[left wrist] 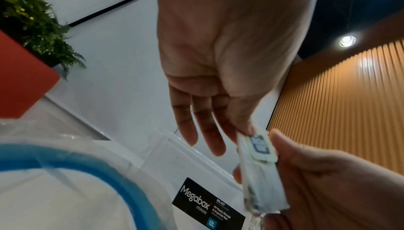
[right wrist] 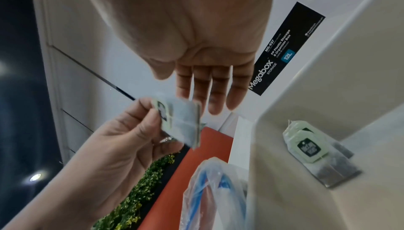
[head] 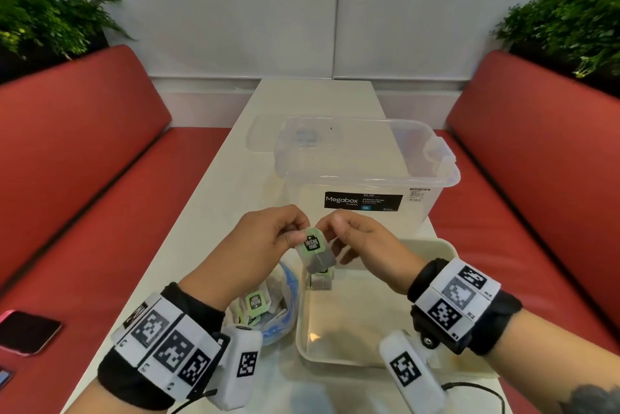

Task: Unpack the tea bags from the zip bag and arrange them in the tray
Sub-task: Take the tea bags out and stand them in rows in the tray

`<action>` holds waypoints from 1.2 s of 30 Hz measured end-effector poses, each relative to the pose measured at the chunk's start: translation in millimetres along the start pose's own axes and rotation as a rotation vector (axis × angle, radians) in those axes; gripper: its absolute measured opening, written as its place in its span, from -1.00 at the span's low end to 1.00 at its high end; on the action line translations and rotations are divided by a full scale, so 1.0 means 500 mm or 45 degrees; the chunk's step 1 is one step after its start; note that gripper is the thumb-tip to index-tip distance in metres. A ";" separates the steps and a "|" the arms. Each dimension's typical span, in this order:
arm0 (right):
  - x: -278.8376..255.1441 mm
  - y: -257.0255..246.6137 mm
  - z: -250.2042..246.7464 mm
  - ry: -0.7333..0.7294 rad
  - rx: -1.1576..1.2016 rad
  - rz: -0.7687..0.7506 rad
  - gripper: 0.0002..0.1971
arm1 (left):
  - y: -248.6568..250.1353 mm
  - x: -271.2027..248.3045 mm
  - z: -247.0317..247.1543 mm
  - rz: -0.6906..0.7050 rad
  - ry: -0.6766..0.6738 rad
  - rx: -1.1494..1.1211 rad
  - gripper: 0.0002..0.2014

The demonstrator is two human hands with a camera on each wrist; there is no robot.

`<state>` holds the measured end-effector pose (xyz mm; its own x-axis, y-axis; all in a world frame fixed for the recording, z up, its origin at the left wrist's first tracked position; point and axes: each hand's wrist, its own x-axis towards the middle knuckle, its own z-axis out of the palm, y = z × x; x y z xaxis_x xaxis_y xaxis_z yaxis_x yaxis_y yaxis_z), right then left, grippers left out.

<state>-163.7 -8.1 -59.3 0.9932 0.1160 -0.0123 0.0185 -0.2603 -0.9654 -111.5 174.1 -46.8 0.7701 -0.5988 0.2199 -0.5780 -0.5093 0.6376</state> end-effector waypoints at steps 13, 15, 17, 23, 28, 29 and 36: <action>0.015 0.003 -0.009 0.158 -0.258 -0.099 -0.94 | -0.001 -0.015 0.031 -0.260 0.186 -0.398 -0.93; 0.016 0.000 -0.008 0.128 -0.272 -0.110 -0.93 | -0.005 -0.013 0.035 -0.209 0.185 -0.312 -0.92; 0.017 -0.002 -0.005 0.125 -0.335 -0.130 -0.92 | -0.005 -0.011 0.035 -0.127 0.166 -0.192 -0.88; 0.022 -0.016 -0.009 0.171 -0.706 -0.162 -0.86 | 0.000 -0.008 0.034 -0.133 0.158 -0.066 -0.86; 0.023 -0.024 -0.023 0.056 -0.871 -0.175 -0.96 | 0.009 -0.012 0.037 -0.169 0.134 -0.070 -0.76; 0.025 -0.025 -0.028 0.041 -0.903 -0.162 -0.95 | 0.007 -0.015 0.036 -0.176 0.142 -0.074 -0.73; 0.049 0.011 -0.091 0.108 -1.042 0.038 -0.89 | -0.031 -0.069 0.028 -0.085 0.109 0.157 -0.87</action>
<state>-134.2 -50.5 -52.9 0.9993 0.0334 0.0163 0.0372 -0.8825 -0.4689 -132.6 193.9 -74.6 0.8250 -0.5088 0.2460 -0.5496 -0.6213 0.5585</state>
